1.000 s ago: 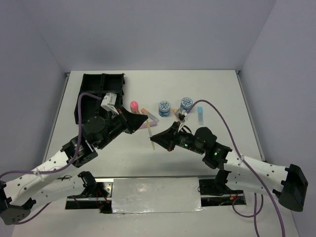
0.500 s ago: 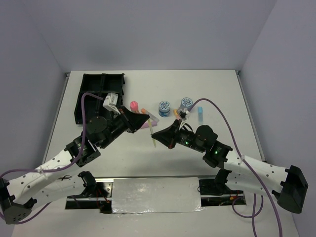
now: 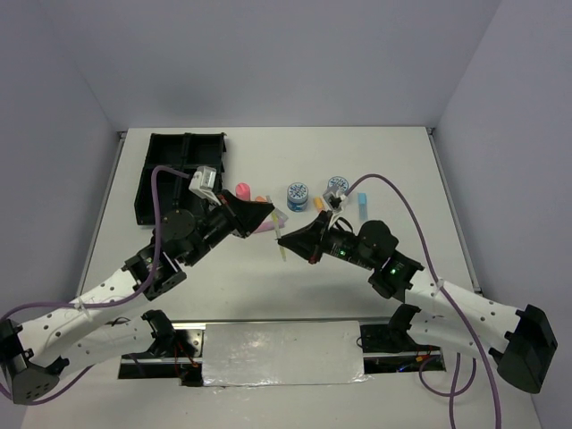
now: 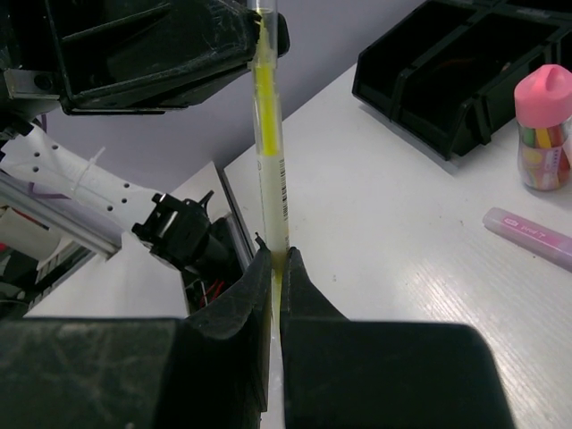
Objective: Sort the stationery into containers
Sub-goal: Close the pen cap on the pen.
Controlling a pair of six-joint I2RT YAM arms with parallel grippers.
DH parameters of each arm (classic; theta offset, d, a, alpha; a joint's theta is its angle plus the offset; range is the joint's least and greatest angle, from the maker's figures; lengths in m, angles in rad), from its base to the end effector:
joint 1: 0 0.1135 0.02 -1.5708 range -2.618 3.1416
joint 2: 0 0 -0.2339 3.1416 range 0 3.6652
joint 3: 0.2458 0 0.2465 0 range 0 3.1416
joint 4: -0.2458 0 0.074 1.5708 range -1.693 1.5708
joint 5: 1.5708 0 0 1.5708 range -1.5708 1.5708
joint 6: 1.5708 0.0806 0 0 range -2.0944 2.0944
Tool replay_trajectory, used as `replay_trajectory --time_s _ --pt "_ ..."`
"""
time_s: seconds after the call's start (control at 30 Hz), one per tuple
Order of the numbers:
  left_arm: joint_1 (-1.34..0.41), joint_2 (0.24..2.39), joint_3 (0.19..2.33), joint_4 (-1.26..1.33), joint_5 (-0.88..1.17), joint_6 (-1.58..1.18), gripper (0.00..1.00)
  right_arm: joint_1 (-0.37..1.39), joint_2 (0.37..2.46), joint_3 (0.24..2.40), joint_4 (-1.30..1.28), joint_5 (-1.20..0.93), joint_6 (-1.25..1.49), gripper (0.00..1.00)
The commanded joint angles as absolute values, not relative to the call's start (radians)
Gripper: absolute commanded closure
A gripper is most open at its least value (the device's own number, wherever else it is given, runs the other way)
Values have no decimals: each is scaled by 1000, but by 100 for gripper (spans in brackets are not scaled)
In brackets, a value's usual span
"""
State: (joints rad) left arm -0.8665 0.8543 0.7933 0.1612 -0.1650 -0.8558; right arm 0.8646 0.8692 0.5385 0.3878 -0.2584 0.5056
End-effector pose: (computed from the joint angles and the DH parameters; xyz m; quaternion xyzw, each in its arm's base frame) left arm 0.1794 -0.1907 0.3505 -0.0575 0.6688 -0.5247 0.5235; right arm 0.1572 0.2160 0.2799 -0.2137 0.6532 0.5247 0.5023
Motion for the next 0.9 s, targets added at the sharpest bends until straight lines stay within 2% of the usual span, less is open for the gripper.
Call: replay_trajectory --time_s 0.0,0.33,0.87 --pt "-879 870 767 167 -41 -808 100 790 845 644 485 -291 538 100" --pt "-881 887 761 161 -23 -745 100 762 844 666 517 -423 630 100" --pt "-879 916 747 224 61 -802 100 759 831 632 581 -345 532 100"
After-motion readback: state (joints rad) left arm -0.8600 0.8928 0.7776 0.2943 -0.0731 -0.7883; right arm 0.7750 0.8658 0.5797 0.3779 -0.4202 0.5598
